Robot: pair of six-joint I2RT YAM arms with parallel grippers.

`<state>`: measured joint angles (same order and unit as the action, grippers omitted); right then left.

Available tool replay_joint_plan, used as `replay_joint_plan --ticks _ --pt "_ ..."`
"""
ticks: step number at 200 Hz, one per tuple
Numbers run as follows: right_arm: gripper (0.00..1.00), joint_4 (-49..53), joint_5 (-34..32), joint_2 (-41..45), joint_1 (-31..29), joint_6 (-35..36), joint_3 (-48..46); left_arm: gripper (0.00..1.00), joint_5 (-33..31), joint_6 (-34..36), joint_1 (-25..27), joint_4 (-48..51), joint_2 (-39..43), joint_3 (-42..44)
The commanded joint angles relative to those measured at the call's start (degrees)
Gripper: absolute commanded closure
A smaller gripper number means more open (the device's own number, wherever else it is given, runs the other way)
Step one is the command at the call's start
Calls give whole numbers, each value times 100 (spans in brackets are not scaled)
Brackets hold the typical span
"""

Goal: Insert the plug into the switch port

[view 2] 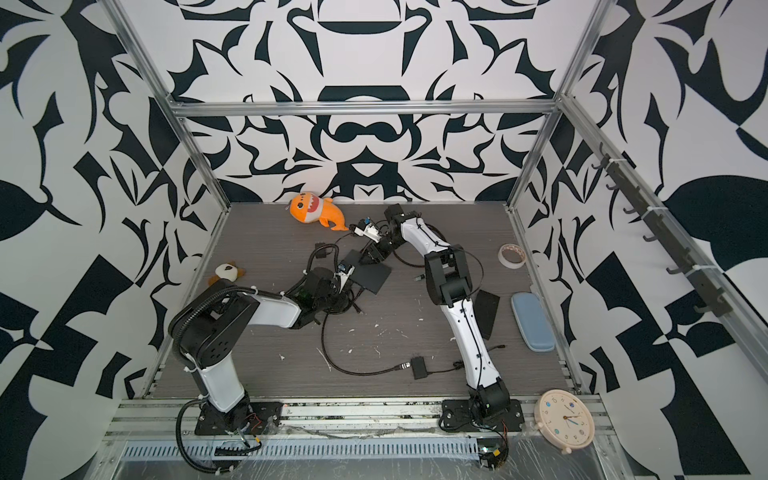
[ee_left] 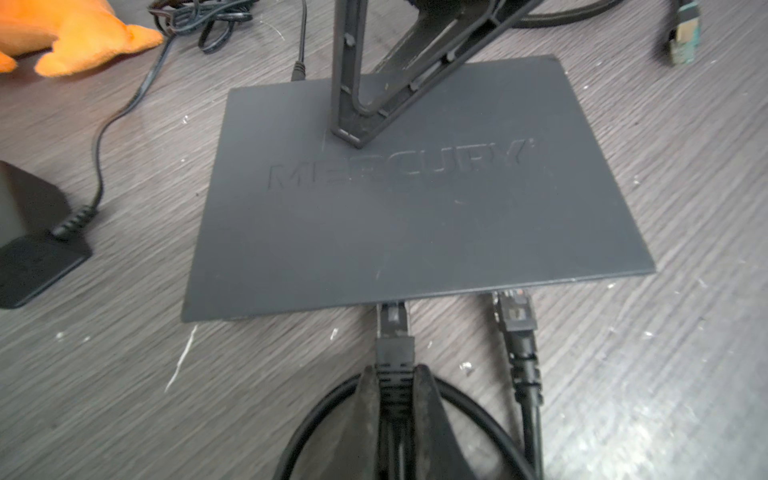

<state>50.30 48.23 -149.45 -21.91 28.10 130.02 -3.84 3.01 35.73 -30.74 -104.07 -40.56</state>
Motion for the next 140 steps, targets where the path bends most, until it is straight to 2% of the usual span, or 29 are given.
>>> replay_joint_plan --ticks 1,23,45,78,140 --pt "45 739 184 172 -423 -866 -231 100 13 35 -197 87 -51 52" --pt "42 383 -204 434 -169 -1356 -214 100 154 59 -207 163 10 85" --pt "40 459 -479 572 3 -1278 -282 100 249 60 -206 141 -44 118" --pt "39 1233 -794 301 11 -595 -80 100 347 98 -206 165 -130 112" --pt "48 2744 -671 -176 -445 624 135 100 497 186 -205 1 -310 -56"
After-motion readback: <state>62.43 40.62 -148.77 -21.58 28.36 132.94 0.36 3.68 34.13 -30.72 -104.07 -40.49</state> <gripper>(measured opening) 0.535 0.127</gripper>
